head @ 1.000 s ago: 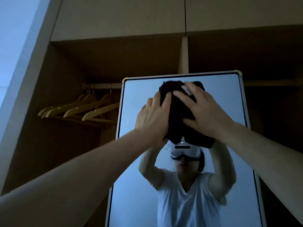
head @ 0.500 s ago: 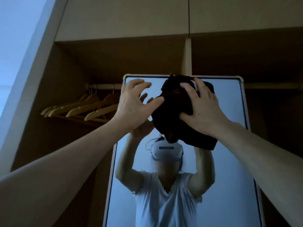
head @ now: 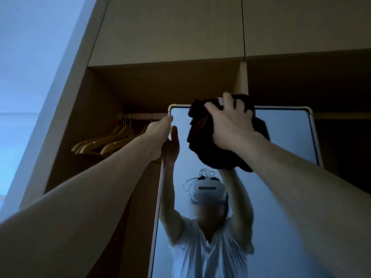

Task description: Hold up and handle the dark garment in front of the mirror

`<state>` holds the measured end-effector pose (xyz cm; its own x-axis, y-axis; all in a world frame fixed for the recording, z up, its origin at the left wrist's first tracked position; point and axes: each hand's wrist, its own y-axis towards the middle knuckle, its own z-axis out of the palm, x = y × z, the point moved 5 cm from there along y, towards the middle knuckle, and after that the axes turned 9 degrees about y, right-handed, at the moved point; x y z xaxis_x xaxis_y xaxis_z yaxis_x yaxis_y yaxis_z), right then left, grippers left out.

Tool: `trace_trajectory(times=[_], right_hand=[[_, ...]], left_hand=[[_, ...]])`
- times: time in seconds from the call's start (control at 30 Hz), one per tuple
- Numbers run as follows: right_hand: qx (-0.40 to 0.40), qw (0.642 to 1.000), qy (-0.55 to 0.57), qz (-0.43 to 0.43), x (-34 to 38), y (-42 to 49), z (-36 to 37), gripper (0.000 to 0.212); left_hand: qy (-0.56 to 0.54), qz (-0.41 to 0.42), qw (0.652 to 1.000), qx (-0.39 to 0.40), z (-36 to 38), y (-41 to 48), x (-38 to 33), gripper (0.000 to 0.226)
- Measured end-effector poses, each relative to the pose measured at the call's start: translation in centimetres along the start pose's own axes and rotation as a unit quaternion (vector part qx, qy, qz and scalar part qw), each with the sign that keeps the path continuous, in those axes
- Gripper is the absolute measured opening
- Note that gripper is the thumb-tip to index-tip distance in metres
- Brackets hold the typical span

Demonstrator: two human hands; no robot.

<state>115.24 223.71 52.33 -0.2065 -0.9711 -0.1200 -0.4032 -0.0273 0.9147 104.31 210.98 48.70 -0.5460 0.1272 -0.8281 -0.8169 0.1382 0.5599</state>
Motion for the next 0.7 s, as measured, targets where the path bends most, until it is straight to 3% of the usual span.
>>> trace_trajectory(times=[0.13,0.3,0.53,0.7], right_hand=[[0.04,0.994,0.055,-0.086,4.0,-2.4,3.6,0.087],[0.026,0.983,0.027,-0.177,5.4,-5.1,6.5,0.082],[0.043,0.991,0.005,-0.128,6.0,3.8,4.3,0.073],[-0.018,0.991,0.024,-0.132,6.2,0.9,5.9,0.074]], left_hand=[[-0.083,-0.041,0.995,0.036,-0.7,-0.2,-0.2,0.031],[-0.11,-0.067,0.989,0.075,-0.4,0.4,0.7,0.045],[-0.217,-0.042,0.965,0.14,0.2,2.6,2.6,0.052],[-0.228,-0.064,0.963,0.128,0.0,2.6,3.2,0.058]])
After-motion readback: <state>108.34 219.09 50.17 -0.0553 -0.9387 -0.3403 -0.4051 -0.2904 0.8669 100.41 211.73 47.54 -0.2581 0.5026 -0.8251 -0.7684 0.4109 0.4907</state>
